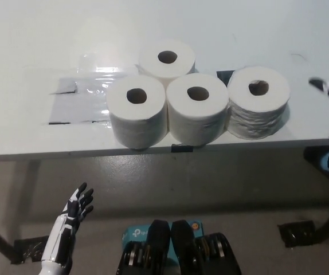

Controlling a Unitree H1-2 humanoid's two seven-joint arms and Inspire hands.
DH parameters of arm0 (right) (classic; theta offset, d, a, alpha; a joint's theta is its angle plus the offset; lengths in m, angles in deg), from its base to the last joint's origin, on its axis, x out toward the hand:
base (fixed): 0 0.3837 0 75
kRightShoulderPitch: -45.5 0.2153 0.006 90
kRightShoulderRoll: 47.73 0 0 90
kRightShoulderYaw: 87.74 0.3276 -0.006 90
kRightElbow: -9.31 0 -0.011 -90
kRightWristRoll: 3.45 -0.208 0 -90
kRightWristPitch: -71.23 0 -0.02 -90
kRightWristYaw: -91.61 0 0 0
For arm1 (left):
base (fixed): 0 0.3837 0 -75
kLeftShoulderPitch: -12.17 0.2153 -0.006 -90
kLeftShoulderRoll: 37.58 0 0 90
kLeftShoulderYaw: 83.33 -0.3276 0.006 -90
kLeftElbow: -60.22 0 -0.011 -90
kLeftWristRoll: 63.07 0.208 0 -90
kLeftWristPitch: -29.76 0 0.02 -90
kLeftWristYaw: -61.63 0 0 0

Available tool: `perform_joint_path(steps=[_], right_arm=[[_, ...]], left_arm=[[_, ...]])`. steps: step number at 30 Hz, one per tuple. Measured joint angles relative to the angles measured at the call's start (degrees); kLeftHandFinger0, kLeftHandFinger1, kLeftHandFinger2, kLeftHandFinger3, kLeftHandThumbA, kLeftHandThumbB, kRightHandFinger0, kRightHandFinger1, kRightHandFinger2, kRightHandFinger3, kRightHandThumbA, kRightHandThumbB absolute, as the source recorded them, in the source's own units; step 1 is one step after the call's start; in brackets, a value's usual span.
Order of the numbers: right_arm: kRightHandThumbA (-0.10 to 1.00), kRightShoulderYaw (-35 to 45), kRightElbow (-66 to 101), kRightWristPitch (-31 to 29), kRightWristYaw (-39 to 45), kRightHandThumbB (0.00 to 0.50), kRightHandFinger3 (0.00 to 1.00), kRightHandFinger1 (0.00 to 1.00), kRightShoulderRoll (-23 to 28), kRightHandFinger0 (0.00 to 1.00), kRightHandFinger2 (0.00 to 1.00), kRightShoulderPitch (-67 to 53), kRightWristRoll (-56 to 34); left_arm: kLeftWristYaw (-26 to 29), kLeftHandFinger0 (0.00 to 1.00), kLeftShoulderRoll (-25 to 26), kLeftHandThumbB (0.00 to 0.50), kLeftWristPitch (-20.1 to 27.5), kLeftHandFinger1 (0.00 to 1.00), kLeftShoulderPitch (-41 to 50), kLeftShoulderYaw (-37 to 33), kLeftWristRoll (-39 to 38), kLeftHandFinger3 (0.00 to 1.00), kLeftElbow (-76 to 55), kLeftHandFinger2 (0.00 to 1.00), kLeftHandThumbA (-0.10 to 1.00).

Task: A few rolls of toilet paper are kept infront of the robot and the robot uses its right hand to lift one of the rolls and and places it on top of the other rolls to stack it.

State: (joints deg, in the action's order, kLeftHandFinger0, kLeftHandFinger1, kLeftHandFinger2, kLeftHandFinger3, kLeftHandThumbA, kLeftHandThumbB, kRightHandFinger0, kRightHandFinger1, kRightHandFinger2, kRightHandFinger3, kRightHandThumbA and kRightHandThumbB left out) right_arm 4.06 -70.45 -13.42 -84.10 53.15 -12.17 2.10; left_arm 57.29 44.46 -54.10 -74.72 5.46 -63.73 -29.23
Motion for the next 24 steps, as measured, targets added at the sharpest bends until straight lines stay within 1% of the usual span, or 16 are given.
perform_joint_path(steps=[1,6,8,9,11,12,13,15,17,18,20,21,22,24], right_arm=[[0.98,-1.2,-2.9,1.2,1.4,0.266,1.00,1.00,1.0,1.00,1.00,2.7,0.0],[0.93,-7.8,-17.7,5.4,7.3,0.232,1.00,1.00,3.5,1.00,1.00,14.2,0.3],[0.94,-10.3,-23.4,6.4,9.5,0.275,1.00,1.00,3.6,1.00,1.00,18.0,0.5],[0.94,-11.4,-26.4,6.8,10.7,0.281,1.00,1.00,3.6,1.00,1.00,19.6,0.6],[0.94,-14.1,-32.0,7.6,12.9,0.276,1.00,1.00,3.6,1.00,1.00,22.8,0.8],[0.94,-15.5,-34.5,8.1,14.2,0.288,1.00,1.00,3.6,1.00,1.00,24.4,1.0],[0.93,-16.8,-37.7,8.4,15.6,0.309,1.00,1.00,3.5,1.00,1.00,26.2,1.1],[0.92,-19.6,-43.7,9.1,18.1,0.311,1.00,1.00,3.4,1.00,1.00,29.2,1.5],[0.93,-22.0,-49.1,9.6,20.5,0.339,1.00,1.00,3.2,1.00,1.00,32.4,1.9],[0.92,-22.8,-51.0,9.8,21.4,0.337,1.00,1.00,3.2,1.00,1.00,33.3,2.1],[0.92,-25.1,-55.6,10.3,24.0,0.350,1.00,1.00,2.9,1.00,1.00,36.2,2.7],[0.87,-26.2,-57.4,10.4,25.2,0.328,1.00,1.00,2.7,1.00,1.00,37.5,3.0],[0.87,-27.1,-58.8,10.5,26.2,0.326,1.00,1.00,2.6,1.00,1.00,38.6,3.3],[0.78,-28.9,-61.4,10.6,28.8,0.306,1.00,1.00,2.5,1.00,1.00,41.0,3.9]], left_arm=[[0.0,1.00,0.0,0.081,0.0,1.00,0.0,0.0,0.0,1.00,0.1,1.00,1.00],[0.0,1.00,0.0,0.092,0.0,1.00,0.0,0.0,0.0,1.00,0.4,1.00,1.00],[0.0,1.00,-0.1,0.098,0.0,1.00,0.0,0.1,0.0,1.00,0.4,1.00,1.00],[0.0,1.00,-0.1,0.097,0.0,1.00,0.1,0.1,0.0,1.00,0.5,1.00,1.00],[0.0,1.00,-0.1,0.094,0.0,1.00,0.1,0.1,0.0,1.00,0.5,1.00,1.00],[0.0,1.00,-0.1,0.095,0.0,1.00,0.1,0.1,0.0,1.00,0.5,1.00,1.00],[0.0,1.00,-0.1,0.096,0.0,1.00,0.1,0.1,0.0,1.00,0.5,1.00,1.00],[0.0,1.00,-0.1,0.096,0.0,1.00,0.1,0.2,-0.1,1.00,0.6,1.00,1.00],[0.0,1.00,-0.1,0.083,0.1,1.00,0.2,0.2,-0.1,1.00,0.6,1.00,1.00],[0.0,1.00,-0.1,0.083,0.1,1.00,0.2,0.3,-0.1,1.00,0.6,1.00,1.00],[0.0,1.00,-0.1,0.082,0.2,1.00,0.2,0.3,-0.1,1.00,0.6,1.00,1.00],[0.0,1.00,-0.1,0.083,0.2,1.00,0.2,0.3,-0.1,1.00,0.6,1.00,1.00],[0.0,1.00,-0.1,0.083,0.3,1.00,0.2,0.4,-0.1,1.00,0.6,1.00,1.00],[0.0,1.00,-0.1,0.084,0.5,1.00,0.3,0.4,-0.1,1.00,0.6,1.00,1.00]])
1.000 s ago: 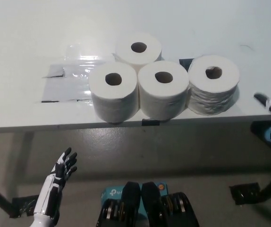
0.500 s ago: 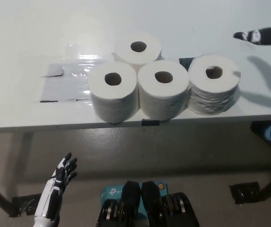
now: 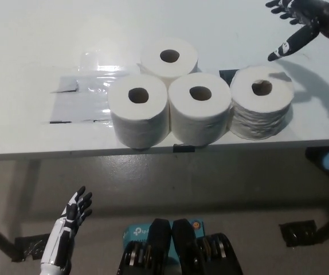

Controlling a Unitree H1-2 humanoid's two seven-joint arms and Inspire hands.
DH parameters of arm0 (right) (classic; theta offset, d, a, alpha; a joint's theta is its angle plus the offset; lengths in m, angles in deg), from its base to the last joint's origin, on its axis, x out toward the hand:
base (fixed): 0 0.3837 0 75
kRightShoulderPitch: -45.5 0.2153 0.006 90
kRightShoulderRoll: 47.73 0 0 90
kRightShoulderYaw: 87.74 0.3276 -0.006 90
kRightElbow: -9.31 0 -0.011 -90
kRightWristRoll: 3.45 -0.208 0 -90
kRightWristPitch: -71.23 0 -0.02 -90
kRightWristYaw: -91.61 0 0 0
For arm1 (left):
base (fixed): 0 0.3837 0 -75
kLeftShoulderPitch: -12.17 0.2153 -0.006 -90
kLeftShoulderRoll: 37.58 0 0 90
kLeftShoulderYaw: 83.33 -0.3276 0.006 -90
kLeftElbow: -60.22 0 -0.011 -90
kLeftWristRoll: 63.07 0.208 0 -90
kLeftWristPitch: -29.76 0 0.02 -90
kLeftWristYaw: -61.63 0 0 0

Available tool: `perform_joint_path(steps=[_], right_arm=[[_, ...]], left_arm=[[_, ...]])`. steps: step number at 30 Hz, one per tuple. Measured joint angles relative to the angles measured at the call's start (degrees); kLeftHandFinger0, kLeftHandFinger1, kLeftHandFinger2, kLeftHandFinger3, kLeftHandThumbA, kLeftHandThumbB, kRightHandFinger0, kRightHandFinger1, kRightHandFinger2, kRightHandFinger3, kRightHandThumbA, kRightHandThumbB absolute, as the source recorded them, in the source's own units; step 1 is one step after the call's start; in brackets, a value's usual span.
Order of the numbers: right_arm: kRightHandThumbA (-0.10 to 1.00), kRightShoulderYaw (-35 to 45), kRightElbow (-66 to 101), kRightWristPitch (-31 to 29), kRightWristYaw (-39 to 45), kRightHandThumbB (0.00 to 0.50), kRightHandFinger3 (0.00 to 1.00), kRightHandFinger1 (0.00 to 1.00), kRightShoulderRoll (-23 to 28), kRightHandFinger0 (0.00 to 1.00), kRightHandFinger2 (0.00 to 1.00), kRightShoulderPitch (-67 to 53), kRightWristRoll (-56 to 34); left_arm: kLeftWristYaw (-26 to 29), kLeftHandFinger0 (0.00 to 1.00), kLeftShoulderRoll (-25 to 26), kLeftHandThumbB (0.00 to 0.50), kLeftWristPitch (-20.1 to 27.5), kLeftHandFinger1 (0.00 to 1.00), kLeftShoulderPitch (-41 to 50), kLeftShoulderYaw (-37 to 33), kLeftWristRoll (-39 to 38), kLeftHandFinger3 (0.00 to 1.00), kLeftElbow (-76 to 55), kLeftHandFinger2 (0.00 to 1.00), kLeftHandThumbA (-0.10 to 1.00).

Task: A few rolls of toilet paper are kept infront of the robot and the robot uses its right hand to lift one of the rolls and and places it on top of the other rolls to stack it.

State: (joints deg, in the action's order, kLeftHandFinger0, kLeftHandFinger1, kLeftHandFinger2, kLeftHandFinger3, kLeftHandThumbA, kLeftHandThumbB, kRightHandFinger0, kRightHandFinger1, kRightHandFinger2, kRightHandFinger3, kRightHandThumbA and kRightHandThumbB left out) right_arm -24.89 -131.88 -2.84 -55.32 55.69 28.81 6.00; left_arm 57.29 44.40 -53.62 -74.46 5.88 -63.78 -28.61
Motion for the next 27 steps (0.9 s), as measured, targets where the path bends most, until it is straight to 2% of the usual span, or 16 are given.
perform_joint_path(steps=[1,5,11,13,16,20,23,24,26,27], right_arm=[[0.75,-0.8,-1.1,0.0,1.2,0.311,1.00,1.00,-0.1,1.00,1.00,1.2,0.5],[0.72,-2.5,-3.8,0.0,5.1,0.283,1.00,1.00,-0.2,1.00,1.00,5.0,1.7],[0.73,-3.0,-4.8,0.0,8.3,0.303,1.00,1.00,-0.5,1.00,1.00,6.5,3.3],[0.73,-3.0,-5.2,0.0,9.0,0.279,1.00,1.00,-0.7,1.00,1.00,6.5,3.7],[0.71,-2.9,-5.3,0.0,9.8,0.321,1.00,1.00,-0.8,1.00,1.00,6.5,4.2],[0.68,-2.5,-7.0,-0.1,10.2,0.327,1.00,1.00,-1.8,1.00,1.00,6.5,4.6],[0.69,-2.5,-8.6,-0.3,10.3,0.336,1.00,1.00,-2.7,1.00,1.00,6.5,5.0],[0.71,-2.5,-9.4,-0.3,10.3,0.325,1.00,1.00,-3.1,1.00,1.00,6.5,5.4],[0.75,-2.7,-10.3,-0.5,10.3,0.340,1.00,1.00,-3.7,1.00,1.00,6.5,5.9],[0.76,-2.9,-10.7,-0.6,10.3,0.329,1.00,1.00,-4.0,1.00,1.00,6.5,6.2]], left_arm=[[0.0,1.00,0.0,0.082,0.2,1.00,0.0,0.1,0.0,1.00,0.0,1.00,1.00],[0.0,1.00,0.0,0.094,0.6,1.00,0.2,0.2,0.0,1.00,-0.1,1.00,1.00],[0.0,1.00,0.1,0.068,0.8,1.00,0.3,0.3,0.1,1.00,-0.1,1.00,1.00],[0.0,1.00,0.2,0.078,0.9,1.00,0.3,0.3,0.1,1.00,-0.1,1.00,1.00],[0.0,1.00,0.2,0.078,0.9,1.00,0.2,0.3,0.1,1.00,-0.2,1.00,1.00],[0.0,1.00,0.3,0.062,0.9,1.00,0.3,0.2,0.2,1.00,-0.4,1.00,1.00],[0.0,1.00,0.3,0.072,0.9,1.00,0.2,0.2,0.3,1.00,-0.5,1.00,1.00],[0.0,1.00,0.3,0.071,0.9,1.00,0.2,0.2,0.3,1.00,-0.6,1.00,1.00],[0.0,1.00,0.4,0.066,0.9,1.00,0.2,0.2,0.3,1.00,-0.7,1.00,1.00],[0.0,1.00,0.4,0.071,0.9,1.00,0.2,0.2,0.3,1.00,-0.7,1.00,1.00]])
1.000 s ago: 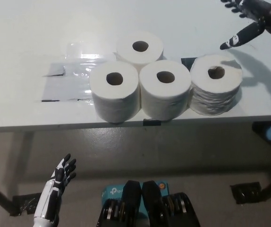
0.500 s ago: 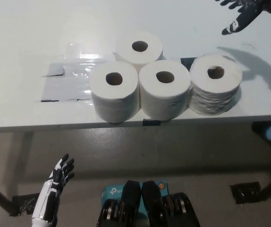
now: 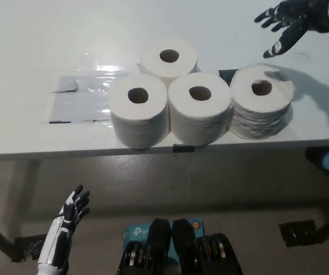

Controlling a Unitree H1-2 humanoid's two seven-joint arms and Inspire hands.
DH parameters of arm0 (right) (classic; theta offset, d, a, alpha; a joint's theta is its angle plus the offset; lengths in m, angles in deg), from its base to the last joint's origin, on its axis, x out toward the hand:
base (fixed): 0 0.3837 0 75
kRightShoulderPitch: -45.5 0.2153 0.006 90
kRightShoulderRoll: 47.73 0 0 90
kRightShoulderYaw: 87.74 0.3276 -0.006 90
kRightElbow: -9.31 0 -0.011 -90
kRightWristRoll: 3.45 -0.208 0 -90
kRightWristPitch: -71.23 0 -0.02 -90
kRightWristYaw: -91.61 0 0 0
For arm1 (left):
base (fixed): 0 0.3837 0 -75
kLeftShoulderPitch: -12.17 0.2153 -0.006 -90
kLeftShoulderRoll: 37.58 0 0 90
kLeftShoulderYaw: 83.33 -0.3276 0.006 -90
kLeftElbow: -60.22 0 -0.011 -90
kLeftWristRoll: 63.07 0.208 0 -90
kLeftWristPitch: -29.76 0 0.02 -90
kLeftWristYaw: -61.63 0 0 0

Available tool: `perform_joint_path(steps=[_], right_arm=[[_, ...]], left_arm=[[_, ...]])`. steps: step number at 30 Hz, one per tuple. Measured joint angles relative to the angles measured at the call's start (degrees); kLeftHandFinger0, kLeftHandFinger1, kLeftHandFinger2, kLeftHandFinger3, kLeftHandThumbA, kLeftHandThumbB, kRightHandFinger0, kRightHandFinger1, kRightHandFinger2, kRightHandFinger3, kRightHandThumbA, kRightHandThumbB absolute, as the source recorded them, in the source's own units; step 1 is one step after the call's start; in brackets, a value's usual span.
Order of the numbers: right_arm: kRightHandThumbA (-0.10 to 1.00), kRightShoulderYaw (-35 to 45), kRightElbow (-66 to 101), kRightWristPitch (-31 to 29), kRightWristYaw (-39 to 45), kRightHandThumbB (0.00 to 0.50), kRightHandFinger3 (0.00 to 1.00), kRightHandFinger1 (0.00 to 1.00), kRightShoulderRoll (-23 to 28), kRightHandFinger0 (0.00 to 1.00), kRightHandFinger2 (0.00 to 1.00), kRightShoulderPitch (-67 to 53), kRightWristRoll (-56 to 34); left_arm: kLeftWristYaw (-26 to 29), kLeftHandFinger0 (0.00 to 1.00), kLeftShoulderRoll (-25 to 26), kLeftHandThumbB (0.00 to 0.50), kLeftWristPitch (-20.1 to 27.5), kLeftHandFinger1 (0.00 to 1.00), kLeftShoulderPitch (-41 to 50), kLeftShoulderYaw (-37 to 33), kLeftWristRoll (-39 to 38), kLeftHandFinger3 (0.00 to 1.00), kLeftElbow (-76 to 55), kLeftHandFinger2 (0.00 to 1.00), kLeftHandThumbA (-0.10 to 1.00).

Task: A few rolls of toilet paper are kept infront of the robot and the robot uses its right hand to lift one of the rolls and and places it on top of the other rolls to stack it.

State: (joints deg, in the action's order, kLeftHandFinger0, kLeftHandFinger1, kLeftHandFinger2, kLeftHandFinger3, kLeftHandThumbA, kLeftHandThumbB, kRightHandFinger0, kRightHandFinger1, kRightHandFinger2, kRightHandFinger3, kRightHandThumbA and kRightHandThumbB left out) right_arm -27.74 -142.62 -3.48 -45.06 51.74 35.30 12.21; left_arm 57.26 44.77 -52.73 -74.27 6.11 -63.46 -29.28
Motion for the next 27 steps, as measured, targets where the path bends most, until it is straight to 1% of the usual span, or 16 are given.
perform_joint_path(steps=[1,2,7,10,11,14,16,20,24,26,27], right_arm=[[0.76,-0.1,-0.5,-0.1,0.0,0.325,1.00,1.00,-0.2,1.00,1.00,0.0,0.3],[0.80,-0.2,-0.7,-0.2,0.0,0.309,1.00,1.00,-0.3,1.00,1.00,0.0,0.5],[0.81,-1.3,-3.0,-2.2,0.1,0.304,1.00,1.00,-1.4,1.00,1.00,0.0,2.2],[0.81,-1.6,-3.9,-3.4,0.1,0.306,1.00,1.00,-1.9,1.00,1.00,0.0,2.8],[0.78,-1.7,-4.3,-3.6,0.1,0.303,1.00,1.00,-2.2,1.00,1.00,0.0,3.2],[0.78,-1.8,-5.2,-3.9,0.1,0.300,1.00,1.00,-2.8,1.00,1.00,0.0,3.8],[0.79,-1.8,-5.8,-4.5,0.0,0.290,1.00,1.00,-3.1,1.00,1.00,0.0,4.3],[0.80,-1.9,-6.5,-5.2,0.0,0.299,1.00,1.00,-3.3,1.00,1.00,0.0,5.0],[0.82,-1.9,-6.8,-5.8,0.0,0.321,1.00,1.00,-3.4,1.00,1.00,0.0,6.1],[0.84,-1.9,-6.9,-6.1,0.1,0.317,1.00,1.00,-3.4,1.00,1.00,0.0,6.4],[0.83,-2.0,-7.1,-6.5,0.1,0.308,1.00,1.00,-3.5,1.00,1.00,0.0,6.7]], left_arm=[[0.0,1.00,0.0,0.073,0.0,1.00,0.0,0.0,0.0,1.00,0.0,1.00,1.00],[0.0,1.00,0.0,0.075,0.0,1.00,0.0,0.0,0.0,1.00,0.0,1.00,1.00],[0.0,1.00,0.0,0.073,0.0,1.00,0.0,0.0,0.1,1.00,-0.1,1.00,1.00],[0.0,1.00,0.0,0.078,0.0,1.00,0.0,0.0,0.1,1.00,-0.2,1.00,1.00],[0.0,1.00,0.0,0.086,0.0,1.00,0.0,0.0,0.1,1.00,-0.2,1.00,1.00],[0.0,1.00,0.0,0.092,0.0,1.00,0.0,0.0,0.1,1.00,-0.3,1.00,1.00],[0.0,1.00,0.0,0.087,-0.1,1.00,0.0,0.0,0.1,1.00,-0.3,1.00,1.00],[-0.1,1.00,0.2,0.075,-0.1,1.00,0.0,0.0,0.1,1.00,-0.3,1.00,1.00],[-0.3,1.00,0.4,0.073,0.0,1.00,0.0,0.0,0.1,1.00,-0.3,1.00,1.00],[-0.4,1.00,0.4,0.078,-0.1,1.00,0.0,0.0,0.1,1.00,-0.3,1.00,1.00],[-0.5,1.00,0.4,0.082,-0.1,1.00,0.0,0.0,0.1,1.00,-0.3,1.00,1.00]])
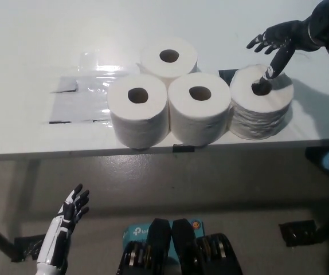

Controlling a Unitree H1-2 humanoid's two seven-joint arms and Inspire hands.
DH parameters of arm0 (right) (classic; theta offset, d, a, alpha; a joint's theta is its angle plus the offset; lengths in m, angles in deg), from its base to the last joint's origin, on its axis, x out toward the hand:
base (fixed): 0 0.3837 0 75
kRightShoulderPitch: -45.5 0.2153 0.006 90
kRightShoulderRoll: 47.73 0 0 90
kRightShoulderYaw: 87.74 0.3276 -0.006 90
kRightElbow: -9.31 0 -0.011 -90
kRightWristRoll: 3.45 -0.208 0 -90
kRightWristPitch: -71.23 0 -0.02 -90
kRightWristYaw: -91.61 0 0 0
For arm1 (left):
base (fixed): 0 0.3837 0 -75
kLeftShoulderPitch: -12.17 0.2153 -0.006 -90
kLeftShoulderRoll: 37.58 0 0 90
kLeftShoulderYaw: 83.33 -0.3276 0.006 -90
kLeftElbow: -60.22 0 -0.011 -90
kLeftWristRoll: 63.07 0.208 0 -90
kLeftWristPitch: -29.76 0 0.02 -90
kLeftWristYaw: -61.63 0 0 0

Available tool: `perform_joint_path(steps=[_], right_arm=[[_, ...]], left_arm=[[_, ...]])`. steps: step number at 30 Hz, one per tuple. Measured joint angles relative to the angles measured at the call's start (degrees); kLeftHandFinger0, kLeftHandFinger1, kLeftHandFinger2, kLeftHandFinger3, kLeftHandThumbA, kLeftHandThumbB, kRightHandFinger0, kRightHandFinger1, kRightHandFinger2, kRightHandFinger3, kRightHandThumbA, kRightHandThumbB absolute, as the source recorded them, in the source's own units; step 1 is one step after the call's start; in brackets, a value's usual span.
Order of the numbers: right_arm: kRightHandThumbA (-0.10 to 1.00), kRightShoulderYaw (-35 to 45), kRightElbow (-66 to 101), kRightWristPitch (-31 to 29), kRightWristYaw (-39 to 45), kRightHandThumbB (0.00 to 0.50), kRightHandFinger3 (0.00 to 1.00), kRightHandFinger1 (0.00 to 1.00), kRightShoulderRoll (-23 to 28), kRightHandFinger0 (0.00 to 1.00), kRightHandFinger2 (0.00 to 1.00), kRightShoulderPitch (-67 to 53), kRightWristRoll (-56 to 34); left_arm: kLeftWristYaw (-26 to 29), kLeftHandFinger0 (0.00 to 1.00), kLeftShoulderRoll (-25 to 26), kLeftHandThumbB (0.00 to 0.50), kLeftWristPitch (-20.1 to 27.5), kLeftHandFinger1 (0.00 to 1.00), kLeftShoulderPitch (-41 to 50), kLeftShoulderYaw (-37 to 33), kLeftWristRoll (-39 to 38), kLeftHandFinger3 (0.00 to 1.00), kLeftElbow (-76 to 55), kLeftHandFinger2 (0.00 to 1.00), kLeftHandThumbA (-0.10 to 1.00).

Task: A few rolls of toilet paper are kept infront of the robot and the robot uses its right hand to lift one of the rolls and and places it on top of the other rolls to stack it.

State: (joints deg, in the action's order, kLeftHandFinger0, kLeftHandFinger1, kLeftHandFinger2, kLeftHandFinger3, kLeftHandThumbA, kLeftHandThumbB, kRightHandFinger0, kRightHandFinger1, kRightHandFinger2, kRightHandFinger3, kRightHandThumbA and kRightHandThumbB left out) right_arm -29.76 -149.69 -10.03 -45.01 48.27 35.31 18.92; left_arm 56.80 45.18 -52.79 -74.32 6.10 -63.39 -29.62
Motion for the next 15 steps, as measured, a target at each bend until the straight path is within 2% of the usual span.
perform_joint_path(steps=[5,10,15], right_arm=[[0.82,0.0,-1.4,-1.4,0.0,0.332,1.00,1.00,-0.3,1.00,1.00,0.0,0.6],[0.81,-0.1,-1.9,-2.2,0.0,0.332,1.00,1.00,-0.5,1.00,1.00,0.0,1.5],[0.88,-0.5,-2.3,-3.1,0.0,0.316,1.00,1.00,-0.7,1.00,1.00,0.0,2.2]], left_arm=[[-0.2,1.00,0.0,0.085,0.0,1.00,0.0,0.0,0.0,1.00,0.0,1.00,1.00],[-0.3,1.00,0.0,0.071,-0.1,1.00,0.0,0.0,0.0,1.00,0.0,1.00,1.00],[-0.3,1.00,0.0,0.073,-0.1,1.00,0.0,0.1,0.0,1.00,0.0,1.00,1.00]])
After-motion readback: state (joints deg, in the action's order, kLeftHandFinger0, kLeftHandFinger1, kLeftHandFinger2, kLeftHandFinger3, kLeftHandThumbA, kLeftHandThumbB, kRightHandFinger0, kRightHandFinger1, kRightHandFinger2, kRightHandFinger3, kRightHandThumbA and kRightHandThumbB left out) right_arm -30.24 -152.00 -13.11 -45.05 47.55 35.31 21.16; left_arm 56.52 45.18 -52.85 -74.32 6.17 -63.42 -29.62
